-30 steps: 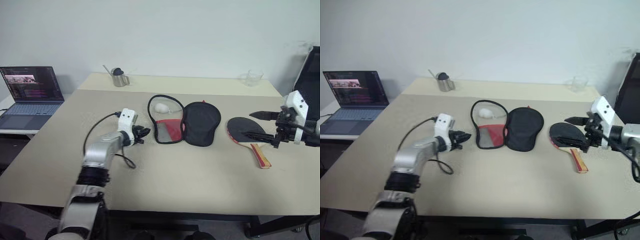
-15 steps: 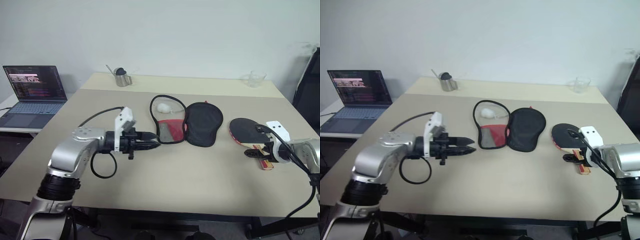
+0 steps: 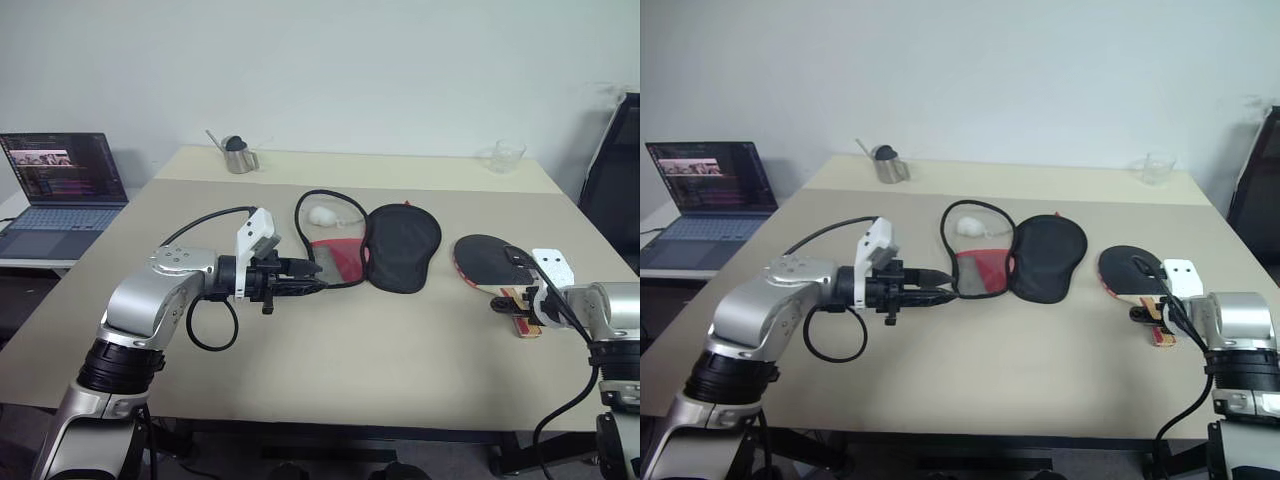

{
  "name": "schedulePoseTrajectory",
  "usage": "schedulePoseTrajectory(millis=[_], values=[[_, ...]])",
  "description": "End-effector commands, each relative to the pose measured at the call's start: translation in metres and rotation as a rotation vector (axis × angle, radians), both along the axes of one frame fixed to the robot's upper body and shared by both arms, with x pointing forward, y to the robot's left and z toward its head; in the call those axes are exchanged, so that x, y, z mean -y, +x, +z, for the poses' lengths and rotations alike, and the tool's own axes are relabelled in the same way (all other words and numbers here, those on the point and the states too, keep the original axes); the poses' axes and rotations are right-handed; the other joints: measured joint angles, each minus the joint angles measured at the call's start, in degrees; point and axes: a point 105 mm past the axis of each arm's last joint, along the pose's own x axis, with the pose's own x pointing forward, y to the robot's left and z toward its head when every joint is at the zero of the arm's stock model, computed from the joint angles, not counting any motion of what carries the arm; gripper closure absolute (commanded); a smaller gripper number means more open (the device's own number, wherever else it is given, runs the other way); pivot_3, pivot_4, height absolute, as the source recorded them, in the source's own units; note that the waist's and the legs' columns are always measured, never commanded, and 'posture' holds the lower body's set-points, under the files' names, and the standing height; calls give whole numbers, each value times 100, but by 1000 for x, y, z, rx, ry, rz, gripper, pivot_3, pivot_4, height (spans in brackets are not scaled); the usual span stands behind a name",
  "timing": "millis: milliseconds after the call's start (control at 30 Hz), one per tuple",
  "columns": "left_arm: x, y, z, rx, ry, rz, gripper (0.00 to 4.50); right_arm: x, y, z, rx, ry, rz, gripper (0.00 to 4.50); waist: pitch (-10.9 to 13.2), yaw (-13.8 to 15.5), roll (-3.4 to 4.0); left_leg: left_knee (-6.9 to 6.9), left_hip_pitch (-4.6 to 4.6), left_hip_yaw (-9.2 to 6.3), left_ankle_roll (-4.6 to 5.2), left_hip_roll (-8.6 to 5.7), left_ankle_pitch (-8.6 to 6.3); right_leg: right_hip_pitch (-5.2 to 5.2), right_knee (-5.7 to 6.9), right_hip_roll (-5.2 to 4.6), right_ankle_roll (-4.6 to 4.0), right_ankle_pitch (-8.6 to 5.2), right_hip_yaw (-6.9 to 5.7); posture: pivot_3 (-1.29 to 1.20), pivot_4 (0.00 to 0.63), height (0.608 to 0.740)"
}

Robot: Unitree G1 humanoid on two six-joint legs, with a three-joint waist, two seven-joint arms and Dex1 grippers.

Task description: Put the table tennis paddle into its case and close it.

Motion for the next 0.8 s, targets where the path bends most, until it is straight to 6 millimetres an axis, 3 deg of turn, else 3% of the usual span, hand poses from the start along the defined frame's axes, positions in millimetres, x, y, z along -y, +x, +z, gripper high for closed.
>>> schedulePoseTrajectory(millis=[33, 133, 233, 367, 633, 800], values=[[2, -2, 14, 55, -14, -12, 2717, -12, 5, -10, -12, 13, 2, 1552, -3, -25, -5, 2, 1, -1, 0, 2, 0, 1, 0, 0, 0, 1, 1, 0, 150, 740], [-1, -1, 15, 63, -16, 6, 2717, -20, 10, -1, 25, 10, 5, 2511, -7, -98, -11, 4, 6, -5, 1, 5, 1, 4, 1, -4, -3, 2, 2, 0, 150, 740], [-8, 2, 15, 67, -11, 34, 2717, -17, 18, 29, 107, 6, -31, 3464, -6, -134, -10, 3, 6, -6, 3, 5, 2, 1, 4, -4, -8, 6, 5, 0, 150, 740], [-13, 5, 14, 71, -8, 63, 2717, -26, 30, 69, 204, 18, -36, 3478, 13, -138, 21, -7, 2, 1, 3, 2, 2, -14, 8, -3, -9, 8, 13, 0, 150, 740], [-16, 5, 12, 78, -8, 81, 2717, -87, 68, 151, 448, 127, -15, 3478, 15, -139, 24, -61, -8, 9, 2, 1, 2, -45, -3, 25, -24, -3, 21, 0, 150, 740], [-16, 7, 11, 82, -3, 96, 2717, -150, 86, 150, 437, 228, -7, 3478, 15, -133, 24, -81, -10, 19, 2, 4, 3, -59, -2, 24, -25, -3, 30, 0, 150, 740]])
